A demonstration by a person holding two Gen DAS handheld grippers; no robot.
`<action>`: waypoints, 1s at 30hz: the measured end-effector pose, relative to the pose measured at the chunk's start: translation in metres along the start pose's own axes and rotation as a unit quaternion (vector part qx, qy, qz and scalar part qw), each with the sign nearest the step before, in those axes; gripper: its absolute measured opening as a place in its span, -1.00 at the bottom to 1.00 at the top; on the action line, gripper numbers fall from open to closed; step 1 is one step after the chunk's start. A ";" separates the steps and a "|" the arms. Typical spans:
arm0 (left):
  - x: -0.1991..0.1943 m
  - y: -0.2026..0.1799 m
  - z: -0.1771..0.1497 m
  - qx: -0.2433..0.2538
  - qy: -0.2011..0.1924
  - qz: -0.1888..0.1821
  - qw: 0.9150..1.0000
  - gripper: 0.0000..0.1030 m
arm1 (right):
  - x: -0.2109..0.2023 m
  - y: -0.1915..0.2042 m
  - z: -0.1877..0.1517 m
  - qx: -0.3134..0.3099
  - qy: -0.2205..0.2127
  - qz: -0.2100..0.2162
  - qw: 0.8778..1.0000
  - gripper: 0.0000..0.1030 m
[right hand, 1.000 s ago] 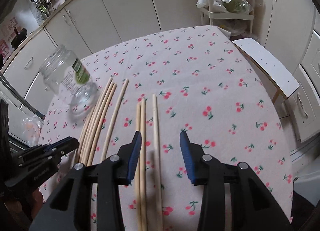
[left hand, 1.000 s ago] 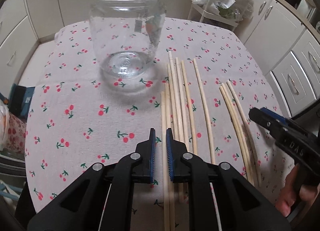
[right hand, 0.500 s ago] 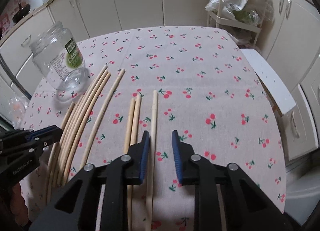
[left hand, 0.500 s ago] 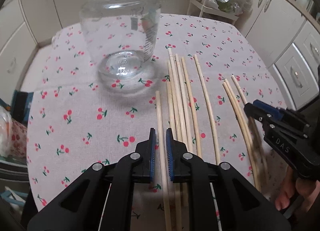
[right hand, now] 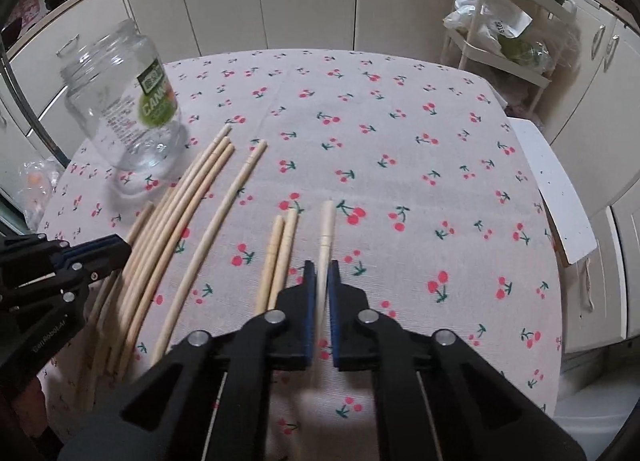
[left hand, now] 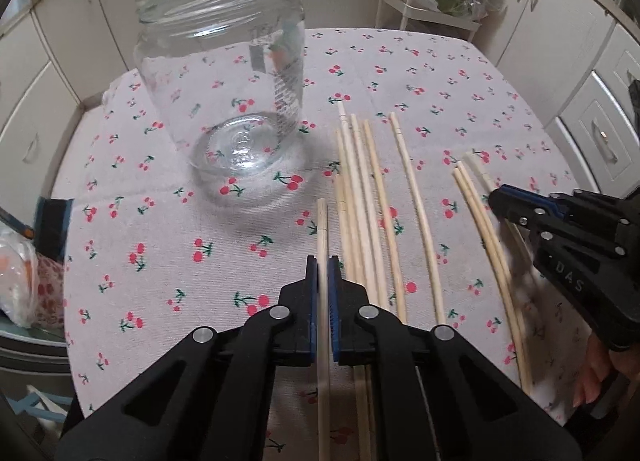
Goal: Organize utensils
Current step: 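Lift left gripper's stick upright toward the jar while right gripper lifts its stick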
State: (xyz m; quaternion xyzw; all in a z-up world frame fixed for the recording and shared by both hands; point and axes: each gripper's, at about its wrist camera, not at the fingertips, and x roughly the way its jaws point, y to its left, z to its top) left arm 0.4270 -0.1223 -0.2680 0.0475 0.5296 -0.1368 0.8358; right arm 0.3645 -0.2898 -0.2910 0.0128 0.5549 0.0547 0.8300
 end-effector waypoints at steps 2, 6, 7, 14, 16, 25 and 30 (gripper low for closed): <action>-0.004 0.005 -0.001 -0.009 -0.001 -0.015 1.000 -0.90 | -0.005 -0.008 -0.001 0.034 -0.006 0.028 0.999 -0.88; -0.029 0.019 -0.006 -0.026 -0.036 -0.037 0.998 -0.90 | -0.034 -0.024 -0.004 0.112 -0.059 0.097 0.987 -0.88; -0.039 0.023 -0.007 -0.032 -0.052 -0.047 0.997 -0.91 | -0.043 -0.025 -0.005 0.127 -0.079 0.111 0.983 -0.88; -0.108 0.038 -0.005 -0.051 -0.164 -0.057 0.983 -0.90 | -0.105 -0.011 -0.002 0.157 -0.209 0.151 0.953 -0.88; -0.127 0.041 -0.001 -0.055 -0.198 -0.055 0.977 -0.90 | -0.123 -0.005 0.003 0.156 -0.241 0.153 0.946 -0.88; -0.170 0.059 0.036 -0.082 -0.306 -0.066 0.946 -0.90 | -0.154 0.016 0.039 0.143 -0.312 0.165 0.925 -0.88; -0.176 0.070 0.072 -0.096 -0.343 -0.063 0.932 -0.90 | -0.152 0.023 0.059 0.137 -0.332 0.173 0.917 -0.88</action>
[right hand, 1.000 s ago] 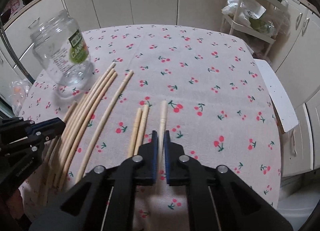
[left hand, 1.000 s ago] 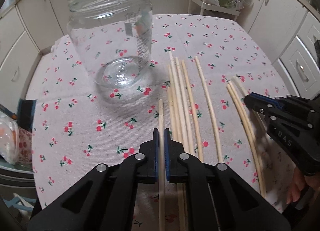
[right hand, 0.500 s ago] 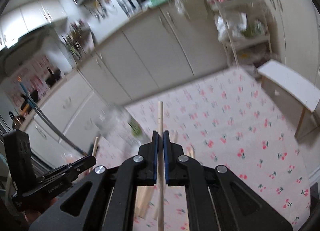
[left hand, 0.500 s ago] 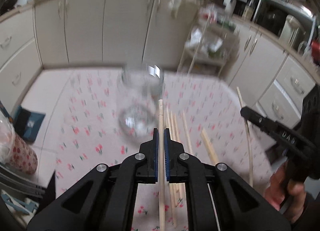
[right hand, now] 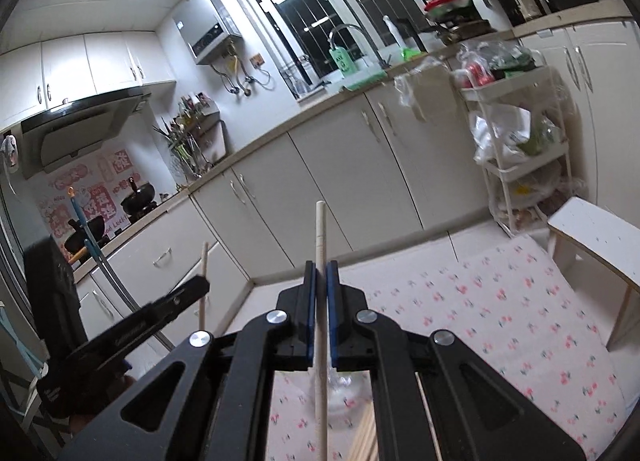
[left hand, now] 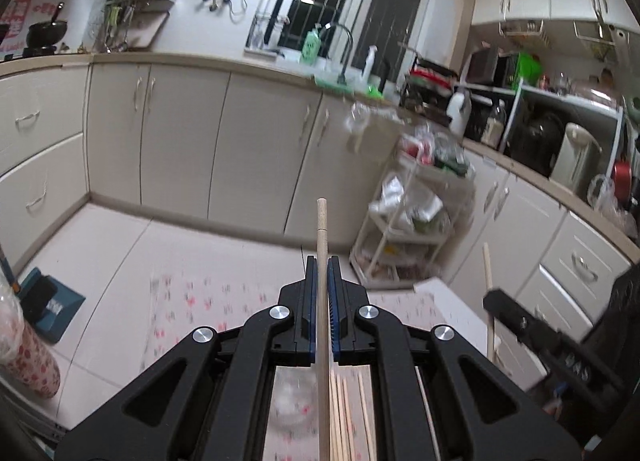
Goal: Organize utensils
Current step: 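Lift left gripper's stick upright toward the jar while right gripper lifts its stick, then lower the stick into the glass jar and open the left gripper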
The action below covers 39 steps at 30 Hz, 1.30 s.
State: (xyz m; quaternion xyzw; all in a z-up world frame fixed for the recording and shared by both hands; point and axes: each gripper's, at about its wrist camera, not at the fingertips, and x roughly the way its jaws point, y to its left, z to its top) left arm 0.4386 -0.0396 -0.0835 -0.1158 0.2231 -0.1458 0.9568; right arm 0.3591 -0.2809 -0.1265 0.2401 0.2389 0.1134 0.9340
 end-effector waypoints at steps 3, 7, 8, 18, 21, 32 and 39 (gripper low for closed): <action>0.015 0.002 0.018 -0.007 -0.019 0.001 1.000 -0.90 | 0.008 0.000 0.007 0.001 -0.009 0.004 1.000 -0.88; 0.039 0.005 0.036 -0.012 -0.035 0.005 0.999 -0.90 | 0.021 -0.003 0.015 0.004 -0.017 0.006 1.000 -0.88; 0.046 0.006 0.040 -0.015 -0.038 0.005 0.999 -0.90 | 0.023 -0.004 0.016 0.005 -0.018 0.007 1.000 -0.88; 0.090 0.016 0.048 -0.025 -0.070 0.024 0.997 -0.90 | 0.047 -0.017 0.015 0.019 -0.017 0.004 1.000 -0.88; 0.102 0.015 0.043 -0.011 -0.074 0.035 0.997 -0.90 | 0.054 -0.020 0.013 0.022 -0.015 0.001 1.000 -0.88; 0.121 0.024 -0.002 0.001 -0.050 0.051 0.997 -0.90 | 0.073 -0.026 0.000 0.032 0.002 0.000 0.999 -0.88; 0.106 0.016 -0.029 0.030 -0.026 0.052 0.998 -0.90 | 0.069 -0.024 0.003 0.034 -0.002 -0.001 0.999 -0.88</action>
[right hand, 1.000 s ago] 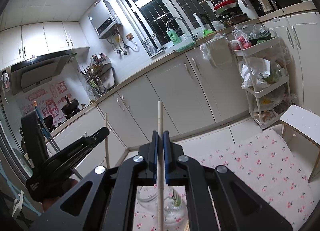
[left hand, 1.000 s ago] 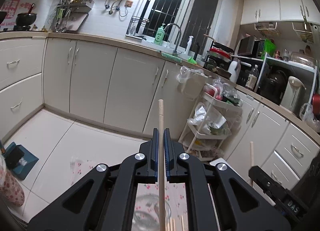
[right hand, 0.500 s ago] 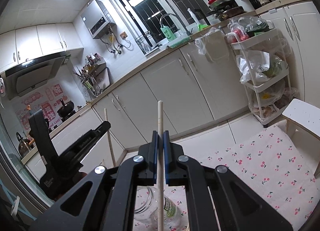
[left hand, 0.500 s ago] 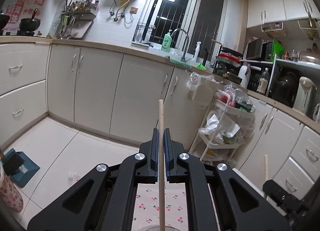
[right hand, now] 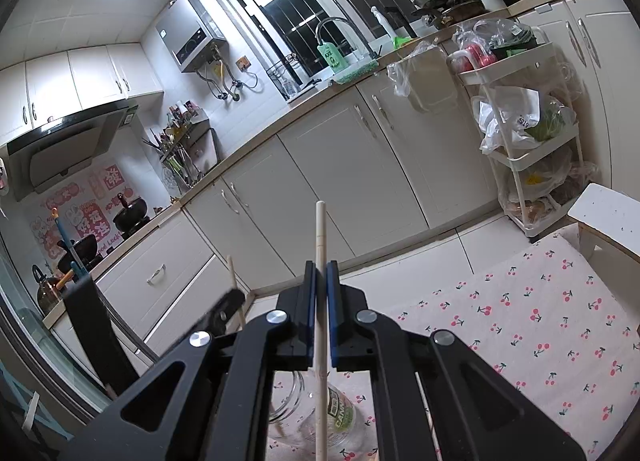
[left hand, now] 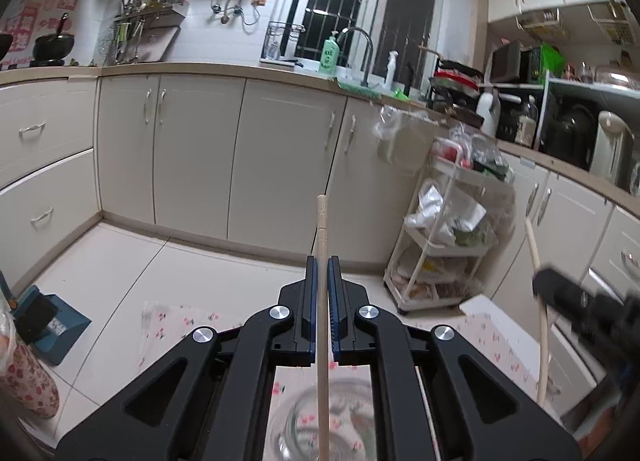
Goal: Organize utensils
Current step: 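Lower the stick into the glass jar and open the left gripper, then lower the held stick into the glass jar and open the right gripper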
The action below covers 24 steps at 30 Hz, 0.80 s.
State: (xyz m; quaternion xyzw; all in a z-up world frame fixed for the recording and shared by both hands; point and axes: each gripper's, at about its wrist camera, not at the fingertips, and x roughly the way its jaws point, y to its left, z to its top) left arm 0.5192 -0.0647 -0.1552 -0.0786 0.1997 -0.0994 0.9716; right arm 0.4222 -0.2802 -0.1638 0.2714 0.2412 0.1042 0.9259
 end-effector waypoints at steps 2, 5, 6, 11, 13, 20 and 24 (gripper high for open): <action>-0.008 0.001 -0.006 0.008 0.006 0.003 1.000 -0.90 | -0.002 0.001 0.002 -0.001 -0.002 -0.001 1.000 -0.88; -0.020 0.000 -0.014 0.026 0.016 0.007 1.000 -0.90 | -0.007 0.004 0.003 -0.002 -0.004 -0.001 1.000 -0.88; -0.023 0.000 -0.015 0.032 0.019 0.007 0.999 -0.90 | -0.008 0.005 0.002 -0.002 -0.005 -0.001 1.000 -0.88; -0.041 -0.001 -0.023 0.055 0.034 0.009 0.998 -0.89 | -0.012 0.012 0.002 -0.002 -0.009 0.000 1.000 -0.88; -0.048 0.004 -0.025 0.053 0.042 0.007 0.998 -0.78 | -0.012 0.014 0.003 -0.002 -0.011 0.002 1.000 -0.88; -0.078 0.022 -0.040 0.045 0.050 0.015 0.998 0.12 | 0.002 0.026 0.008 0.003 -0.034 0.013 0.999 -0.88; -0.090 0.046 -0.050 0.010 0.055 0.027 0.998 0.25 | 0.020 0.035 0.012 0.009 -0.055 0.020 0.998 -0.88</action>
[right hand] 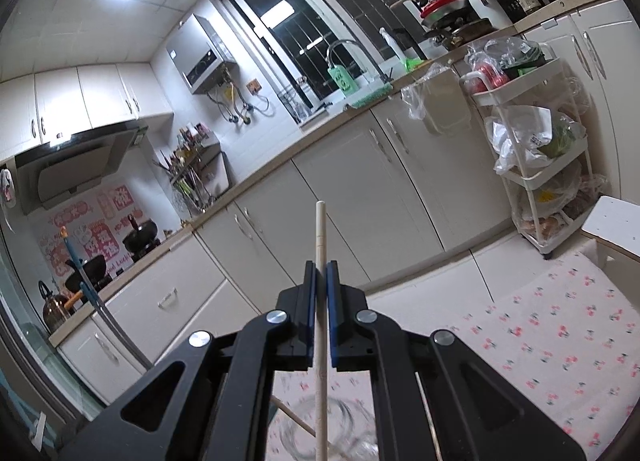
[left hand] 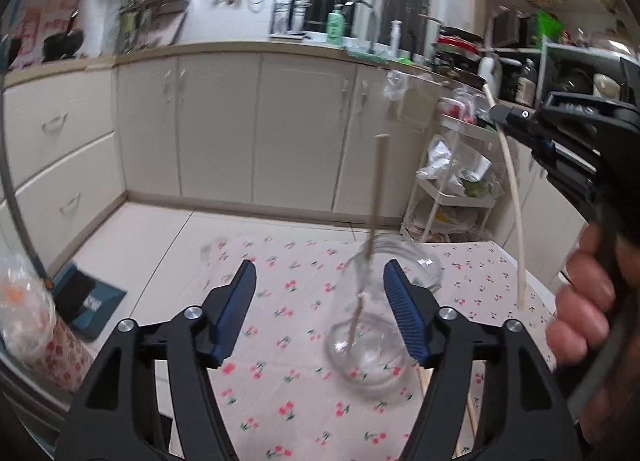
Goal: Organize utensils
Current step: 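Lower the held stick into the glass jar and open the right gripper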
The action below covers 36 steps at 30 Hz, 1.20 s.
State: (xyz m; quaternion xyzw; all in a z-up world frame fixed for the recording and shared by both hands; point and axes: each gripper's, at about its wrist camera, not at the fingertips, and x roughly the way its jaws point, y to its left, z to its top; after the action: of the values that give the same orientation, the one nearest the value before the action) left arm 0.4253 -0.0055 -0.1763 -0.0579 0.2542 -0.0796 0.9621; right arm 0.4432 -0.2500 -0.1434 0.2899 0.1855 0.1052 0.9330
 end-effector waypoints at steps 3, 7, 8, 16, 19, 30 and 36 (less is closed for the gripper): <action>0.002 0.021 -0.004 -0.039 0.007 0.005 0.999 0.27 | 0.012 0.005 0.000 0.000 -0.013 0.002 1.000 -0.88; 0.009 0.035 -0.004 -0.066 0.017 0.002 0.998 0.28 | 0.026 0.007 -0.003 -0.001 -0.022 -0.001 1.000 -0.88; 0.009 0.036 -0.004 -0.069 0.017 0.000 0.998 0.28 | 0.030 0.006 -0.004 -0.002 -0.024 -0.003 1.000 -0.88; 0.011 0.038 -0.001 -0.087 0.018 -0.016 0.996 0.30 | 0.045 0.012 -0.013 -0.022 -0.030 -0.018 0.999 -0.88; 0.012 0.041 -0.001 -0.093 0.017 -0.018 0.995 0.30 | 0.050 0.019 -0.016 -0.035 -0.035 -0.023 0.998 -0.88; 0.011 0.045 -0.001 -0.108 0.017 -0.022 0.994 0.30 | 0.047 0.032 -0.038 -0.083 -0.025 -0.028 0.996 -0.88; 0.010 0.045 0.000 -0.106 0.015 -0.018 0.994 0.30 | 0.037 0.030 -0.053 -0.094 -0.008 -0.028 0.995 -0.87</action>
State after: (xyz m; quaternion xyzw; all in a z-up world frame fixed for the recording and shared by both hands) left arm 0.4391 0.0364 -0.1879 -0.1636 0.2745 -0.0706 0.9449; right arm 0.4526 -0.1878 -0.1772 0.1963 0.1758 0.0938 0.9601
